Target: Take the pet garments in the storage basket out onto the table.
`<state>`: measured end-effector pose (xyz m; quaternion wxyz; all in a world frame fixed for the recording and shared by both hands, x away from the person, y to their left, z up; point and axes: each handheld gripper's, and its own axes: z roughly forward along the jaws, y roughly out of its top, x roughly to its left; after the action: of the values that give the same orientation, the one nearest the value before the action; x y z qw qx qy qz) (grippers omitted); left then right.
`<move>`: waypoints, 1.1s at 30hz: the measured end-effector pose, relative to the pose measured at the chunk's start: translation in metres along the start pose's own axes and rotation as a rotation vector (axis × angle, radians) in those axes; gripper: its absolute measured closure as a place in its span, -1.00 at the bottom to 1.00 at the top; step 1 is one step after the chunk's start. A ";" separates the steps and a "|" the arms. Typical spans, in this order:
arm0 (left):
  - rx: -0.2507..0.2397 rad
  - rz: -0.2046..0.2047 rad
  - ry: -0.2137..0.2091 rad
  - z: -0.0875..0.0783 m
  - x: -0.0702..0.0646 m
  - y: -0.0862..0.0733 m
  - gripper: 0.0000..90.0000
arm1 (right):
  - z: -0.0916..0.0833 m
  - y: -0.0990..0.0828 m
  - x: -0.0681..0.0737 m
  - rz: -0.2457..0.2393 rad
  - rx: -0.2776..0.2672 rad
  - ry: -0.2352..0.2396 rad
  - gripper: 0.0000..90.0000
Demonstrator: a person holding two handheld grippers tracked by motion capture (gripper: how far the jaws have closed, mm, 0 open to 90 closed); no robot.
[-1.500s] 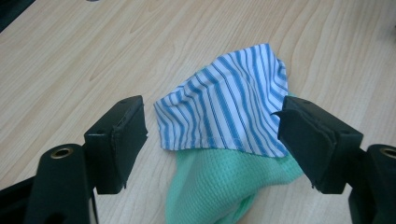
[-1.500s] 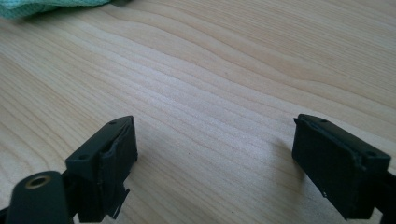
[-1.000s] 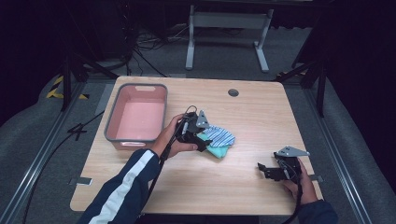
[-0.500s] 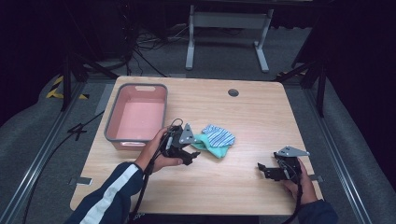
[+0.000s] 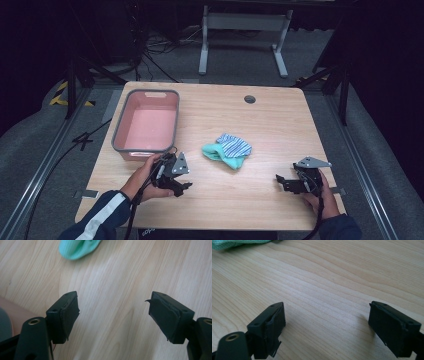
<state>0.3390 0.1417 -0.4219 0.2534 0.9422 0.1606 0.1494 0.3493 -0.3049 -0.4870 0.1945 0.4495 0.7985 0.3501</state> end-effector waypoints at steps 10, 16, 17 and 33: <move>0.025 -0.028 0.027 -0.010 0.002 -0.035 -0.46 | 0.000 0.000 0.000 0.000 0.000 0.000 -0.68; 0.024 -0.072 0.044 -0.016 0.007 -0.057 -0.47 | 0.000 0.000 0.000 0.000 0.000 0.000 -0.68; 0.025 -0.080 0.047 -0.018 0.008 -0.061 -0.47 | 0.000 0.000 0.000 0.000 0.000 0.000 -0.68; 0.003 -0.181 0.082 -0.025 0.012 -0.111 -0.56 | 0.000 0.000 0.000 0.000 0.000 0.000 -0.68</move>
<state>0.3154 0.2482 -0.4574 0.2577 0.9172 0.2557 0.1640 0.3493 -0.3049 -0.4870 0.1944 0.4497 0.7984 0.3501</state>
